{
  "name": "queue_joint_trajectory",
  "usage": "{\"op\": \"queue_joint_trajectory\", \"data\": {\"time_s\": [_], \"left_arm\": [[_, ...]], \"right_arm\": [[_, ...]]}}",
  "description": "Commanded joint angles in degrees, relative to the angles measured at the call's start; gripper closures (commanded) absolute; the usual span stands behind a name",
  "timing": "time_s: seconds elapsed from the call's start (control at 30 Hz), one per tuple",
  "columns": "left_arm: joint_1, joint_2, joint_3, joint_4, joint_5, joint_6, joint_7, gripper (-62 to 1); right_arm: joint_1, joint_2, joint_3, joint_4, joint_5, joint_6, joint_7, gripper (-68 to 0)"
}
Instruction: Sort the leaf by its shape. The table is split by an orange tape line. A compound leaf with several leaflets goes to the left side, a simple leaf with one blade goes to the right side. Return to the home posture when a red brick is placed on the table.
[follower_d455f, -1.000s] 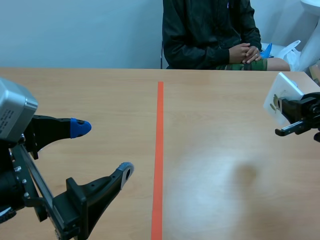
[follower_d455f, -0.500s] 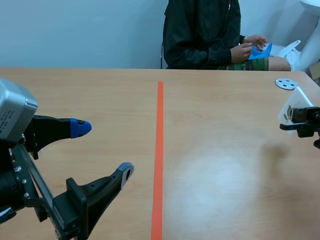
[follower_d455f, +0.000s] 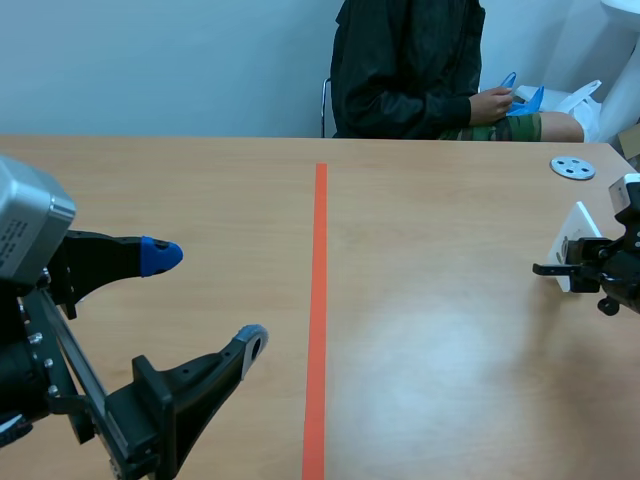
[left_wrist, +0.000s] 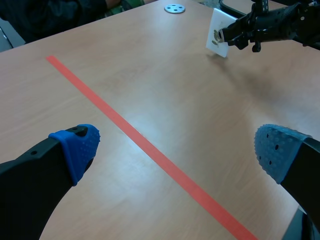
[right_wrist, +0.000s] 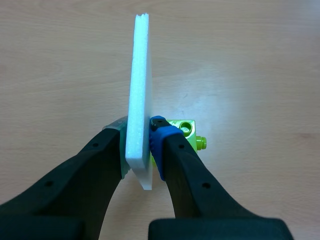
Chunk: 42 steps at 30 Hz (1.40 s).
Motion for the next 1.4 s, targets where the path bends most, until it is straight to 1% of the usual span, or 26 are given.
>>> {"op": "queue_joint_trajectory", "data": {"time_s": [0.0, 0.1, 0.27, 0.37, 0.4, 0.53, 0.67, 0.77, 0.87, 0.97, 1.03, 1.1, 1.2, 1.27, 1.37], "left_arm": [[-0.3, -0.2, -0.2, 0.2, -0.7, 0.1, -0.8, -62.3], [-0.3, -0.2, -0.2, 0.2, -0.7, 0.1, -0.8, -62.3], [-0.3, -0.2, -0.2, 0.2, -0.7, 0.1, -0.8, -62.3], [-0.3, -0.2, -0.2, 0.2, -0.7, 0.1, -0.8, -62.3], [-0.3, -0.2, -0.2, 0.2, -0.7, 0.1, -0.8, -62.3], [-0.3, -0.2, -0.2, 0.2, -0.7, 0.1, -0.8, -62.3], [-0.3, -0.2, -0.2, 0.2, -0.7, 0.1, -0.8, -62.3], [-0.3, -0.2, -0.2, 0.2, -0.7, 0.1, -0.8, -62.3], [-0.3, -0.2, -0.2, 0.2, -0.7, 0.1, -0.8, -62.3], [-0.3, -0.2, -0.2, 0.2, -0.7, 0.1, -0.8, -62.3], [-0.3, -0.2, -0.2, 0.2, -0.7, 0.1, -0.8, -62.3], [-0.3, -0.2, -0.2, 0.2, -0.7, 0.1, -0.8, -62.3], [-0.3, -0.2, -0.2, 0.2, -0.7, 0.1, -0.8, -62.3], [-0.3, -0.2, -0.2, 0.2, -0.7, 0.1, -0.8, -62.3], [-0.3, -0.2, -0.2, 0.2, -0.7, 0.1, -0.8, -62.3]], "right_arm": [[1.0, 1.0, 0.3, 1.4, 0.2, -0.5, 0.7, -1.3], [1.0, 1.0, 0.3, 1.4, 0.2, -1.3, -0.1, -3.0], [1.0, 1.0, 0.3, 1.4, 0.2, -1.3, -0.9, -4.3], [1.0, 1.0, 0.3, 1.4, 0.2, -1.3, -1.1, -10.5], [1.0, 1.0, 0.3, 1.4, 0.2, -1.3, -1.1, -11.6], [1.0, 1.0, 0.3, 1.4, 0.2, -1.3, -1.2, -12.5], [1.0, 1.0, 0.3, 1.5, 0.5, -1.0, -1.1, -24.3], [1.0, 1.0, 0.3, 1.9, 0.5, -1.0, -1.1, -29.9], [1.0, 1.2, 0.3, 3.0, 1.2, -0.4, -1.1, -37.0], [1.0, 1.4, 0.5, 4.4, 2.6, 1.9, -1.3, -43.2], [0.6, 1.5, 1.2, 6.3, 3.5, 2.7, -2.2, -45.9], [-0.6, 1.7, 2.0, 9.4, 4.8, 4.3, -3.5, -47.2], [-3.2, 2.5, 2.9, 15.7, 6.6, 6.3, -5.7, -47.5], [-5.4, 3.3, 3.5, 20.4, 7.6, 6.8, -7.4, -48.7], [-8.9, 4.7, 4.5, 27.3, 9.9, 6.8, -9.5, -56.6]]}}
